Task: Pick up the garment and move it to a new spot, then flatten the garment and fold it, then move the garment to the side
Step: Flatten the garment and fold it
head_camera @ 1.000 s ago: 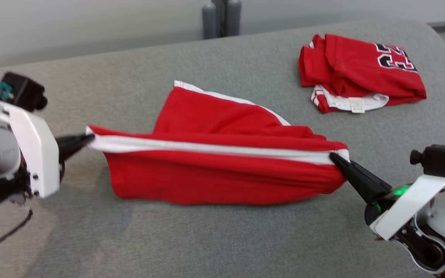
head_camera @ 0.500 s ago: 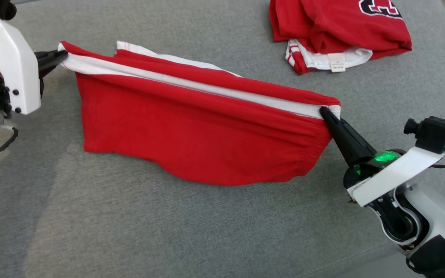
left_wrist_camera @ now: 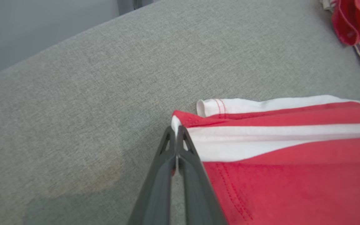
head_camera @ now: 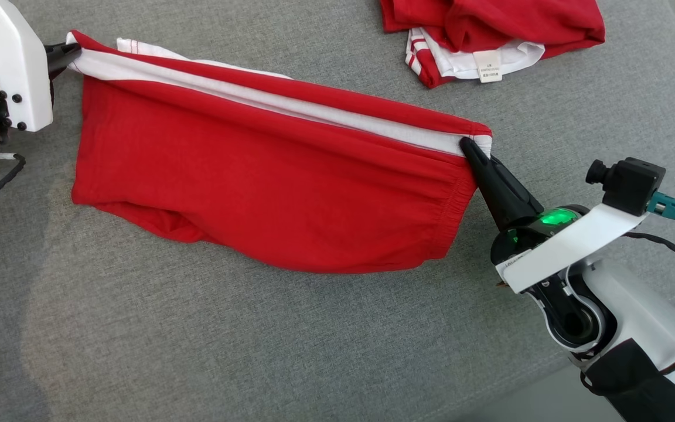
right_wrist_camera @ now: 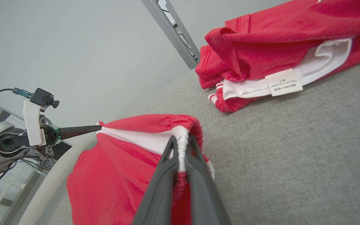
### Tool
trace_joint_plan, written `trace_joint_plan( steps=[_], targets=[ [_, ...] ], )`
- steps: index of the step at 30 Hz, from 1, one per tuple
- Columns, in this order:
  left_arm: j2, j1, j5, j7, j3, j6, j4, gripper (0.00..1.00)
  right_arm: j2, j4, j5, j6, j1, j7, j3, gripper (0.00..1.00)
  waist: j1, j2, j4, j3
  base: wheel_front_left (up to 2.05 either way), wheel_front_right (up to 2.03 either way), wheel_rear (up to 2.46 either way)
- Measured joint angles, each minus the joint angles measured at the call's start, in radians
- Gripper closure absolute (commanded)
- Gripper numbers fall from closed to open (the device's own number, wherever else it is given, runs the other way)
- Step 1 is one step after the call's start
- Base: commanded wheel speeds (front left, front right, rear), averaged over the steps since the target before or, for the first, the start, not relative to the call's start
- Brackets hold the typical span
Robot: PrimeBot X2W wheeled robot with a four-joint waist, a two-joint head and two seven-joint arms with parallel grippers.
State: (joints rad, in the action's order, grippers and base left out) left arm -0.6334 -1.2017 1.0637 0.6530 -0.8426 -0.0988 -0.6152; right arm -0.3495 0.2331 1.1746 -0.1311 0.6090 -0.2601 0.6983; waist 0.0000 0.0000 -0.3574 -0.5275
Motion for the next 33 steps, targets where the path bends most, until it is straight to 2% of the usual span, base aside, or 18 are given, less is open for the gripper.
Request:
trace_joint_plan(
  steps=[1, 6, 12, 21, 25, 33],
  targets=[
    [0.007, 0.000, 0.001, -0.010, 0.001, -0.002, -0.014, 0.00, 0.002, 0.004, 0.000, 0.000, 0.001, 0.000, 0.001, 0.00, 0.0000, 0.0000, 0.000, 0.001, 0.00, 0.00, 0.00],
    [0.022, -0.002, 0.017, -0.033, 0.006, -0.015, -0.062, 0.00, 0.000, 0.023, 0.006, 0.001, 0.001, -0.001, 0.007, 0.00, 0.0000, 0.0000, 0.005, 0.027, 0.00, 0.00, 0.00],
    [0.032, 0.009, 0.050, -0.060, 0.000, -0.025, -0.056, 0.00, -0.028, 0.037, 0.023, 0.000, -0.015, 0.002, 0.008, 0.00, 0.0000, 0.0000, 0.017, 0.087, 0.00, 0.00, 0.00],
    [-0.021, 0.115, 0.113, -0.117, -0.030, -0.028, 0.073, 0.00, -0.065, 0.045, 0.031, 0.000, -0.093, 0.001, -0.028, 0.00, 0.0000, 0.0000, 0.030, 0.189, 0.00, 0.00, 0.00],
    [-0.044, 0.210, 0.160, -0.070, -0.068, -0.030, 0.113, 0.00, -0.076, 0.034, 0.030, 0.001, -0.150, 0.000, -0.048, 0.00, 0.0000, 0.0000, 0.040, 0.227, 0.00, 0.00, 0.00],
    [-0.099, 0.234, 0.222, 0.059, -0.082, -0.022, 0.068, 0.00, -0.081, -0.024, -0.005, 0.001, -0.185, 0.000, -0.100, 0.00, 0.0000, 0.0000, 0.007, 0.201, 0.00, 0.00, 0.00]
  ],
)
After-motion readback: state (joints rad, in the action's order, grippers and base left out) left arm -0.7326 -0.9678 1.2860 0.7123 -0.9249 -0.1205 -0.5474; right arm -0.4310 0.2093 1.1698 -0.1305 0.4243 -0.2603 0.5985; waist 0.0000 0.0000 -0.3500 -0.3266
